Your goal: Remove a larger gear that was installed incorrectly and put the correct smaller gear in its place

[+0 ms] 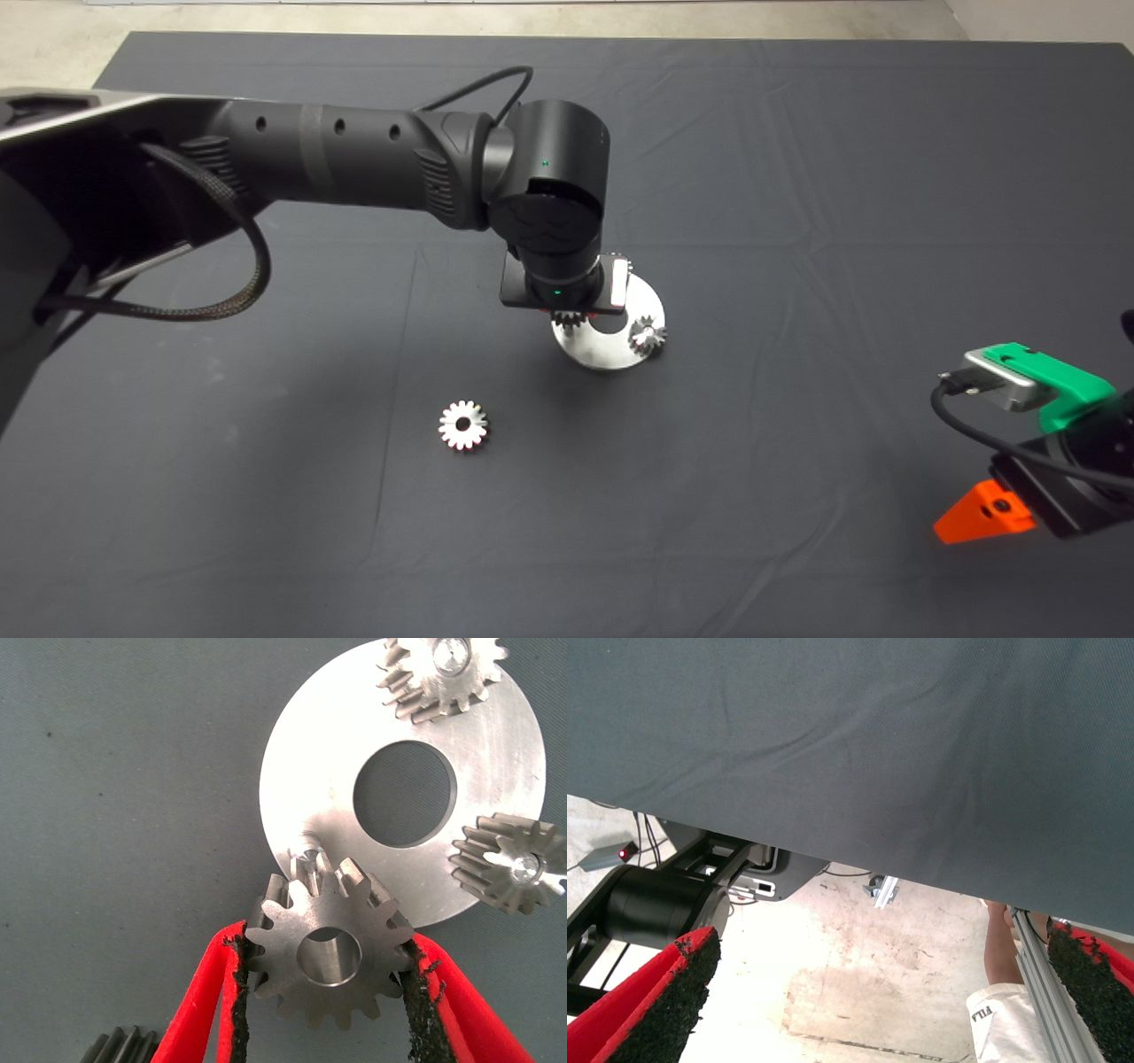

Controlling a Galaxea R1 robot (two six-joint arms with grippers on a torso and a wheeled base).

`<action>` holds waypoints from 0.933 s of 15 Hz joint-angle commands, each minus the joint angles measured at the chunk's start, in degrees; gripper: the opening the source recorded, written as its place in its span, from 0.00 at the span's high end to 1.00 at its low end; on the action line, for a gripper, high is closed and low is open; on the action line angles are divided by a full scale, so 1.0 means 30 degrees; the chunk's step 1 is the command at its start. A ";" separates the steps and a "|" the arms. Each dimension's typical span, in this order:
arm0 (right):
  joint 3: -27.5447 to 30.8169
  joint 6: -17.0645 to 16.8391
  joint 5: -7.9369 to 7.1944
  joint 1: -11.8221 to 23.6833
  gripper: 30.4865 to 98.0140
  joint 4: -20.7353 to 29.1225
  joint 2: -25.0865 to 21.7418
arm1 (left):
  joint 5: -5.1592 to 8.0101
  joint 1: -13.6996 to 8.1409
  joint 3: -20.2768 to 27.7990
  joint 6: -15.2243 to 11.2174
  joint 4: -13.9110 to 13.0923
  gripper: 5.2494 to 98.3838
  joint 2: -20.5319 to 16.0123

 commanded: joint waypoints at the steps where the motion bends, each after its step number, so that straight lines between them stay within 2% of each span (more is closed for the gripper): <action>1: 0.0097 -0.0053 -0.2015 0.0398 0.00 0.0773 -0.0096 | 0.1235 -0.0434 0.0010 0.0188 0.0551 0.68 0.0010; 3: 0.0097 -0.0053 -0.1985 0.0398 0.00 0.0773 -0.0096 | 0.1235 -0.0348 -0.0021 0.0188 0.1121 0.68 0.0010; 14: 0.0097 -0.0053 -0.1985 0.0485 0.00 0.0744 -0.0096 | 0.1235 0.0429 -0.0519 0.0569 0.1661 0.68 0.0068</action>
